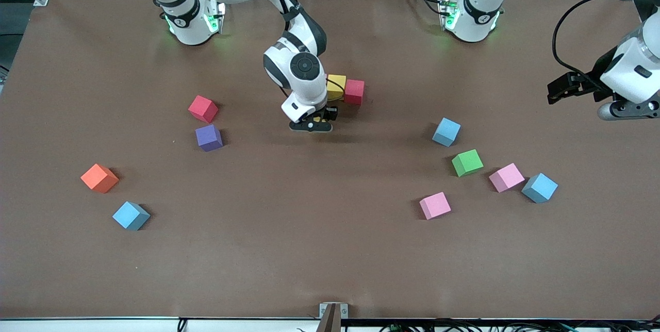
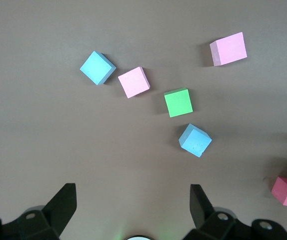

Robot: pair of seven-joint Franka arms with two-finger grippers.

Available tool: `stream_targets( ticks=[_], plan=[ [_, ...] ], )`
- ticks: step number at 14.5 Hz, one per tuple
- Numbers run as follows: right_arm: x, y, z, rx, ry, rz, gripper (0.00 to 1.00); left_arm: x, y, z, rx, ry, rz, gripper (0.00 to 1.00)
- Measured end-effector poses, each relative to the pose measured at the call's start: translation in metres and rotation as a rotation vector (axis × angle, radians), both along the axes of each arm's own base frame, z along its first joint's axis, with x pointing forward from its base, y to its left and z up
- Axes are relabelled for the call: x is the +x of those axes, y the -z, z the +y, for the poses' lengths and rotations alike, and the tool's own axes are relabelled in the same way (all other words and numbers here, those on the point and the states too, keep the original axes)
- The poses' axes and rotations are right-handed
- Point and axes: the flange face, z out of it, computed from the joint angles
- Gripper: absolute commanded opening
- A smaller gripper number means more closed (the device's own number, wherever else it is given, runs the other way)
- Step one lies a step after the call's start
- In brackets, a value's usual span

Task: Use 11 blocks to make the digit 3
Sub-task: 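Carry the yellow block below the purple block with the right gripper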

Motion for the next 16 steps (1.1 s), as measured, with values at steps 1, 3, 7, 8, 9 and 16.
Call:
stream_targets(
  ticks=[1,3,7,8,9,16],
  plan=[
    [-0.0009,0.0000,0.0007,0.000,-0.001,0.000,0.03,0.0000,0.0000,0.0000,0.000,0.000,0.000,1.00],
    [-0.0019,0.0000,0.0014,-0.001,-0.002,0.000,0.03,0.0000,0.0002,0.0000,0.000,0.000,0.000,1.00],
    [-0.0021,0.0000,0.0015,-0.001,-0.002,0.000,0.03,-0.0001,0.0009,0.0000,0.000,0.000,0.002,1.00],
    [-0.0021,0.0000,0.0015,-0.001,-0.002,0.000,0.03,-0.0002,0.0016,0.0000,0.000,0.000,0.003,1.00],
    [-0.0021,0.0000,0.0015,-0.001,-0.001,0.000,0.03,-0.0002,0.0021,0.0000,0.000,0.000,0.004,1.00],
    [-0.0028,0.0000,0.0019,-0.002,0.012,0.001,0.03,-0.0003,0.0027,0.0000,0.000,0.000,0.006,1.00]
  ],
)
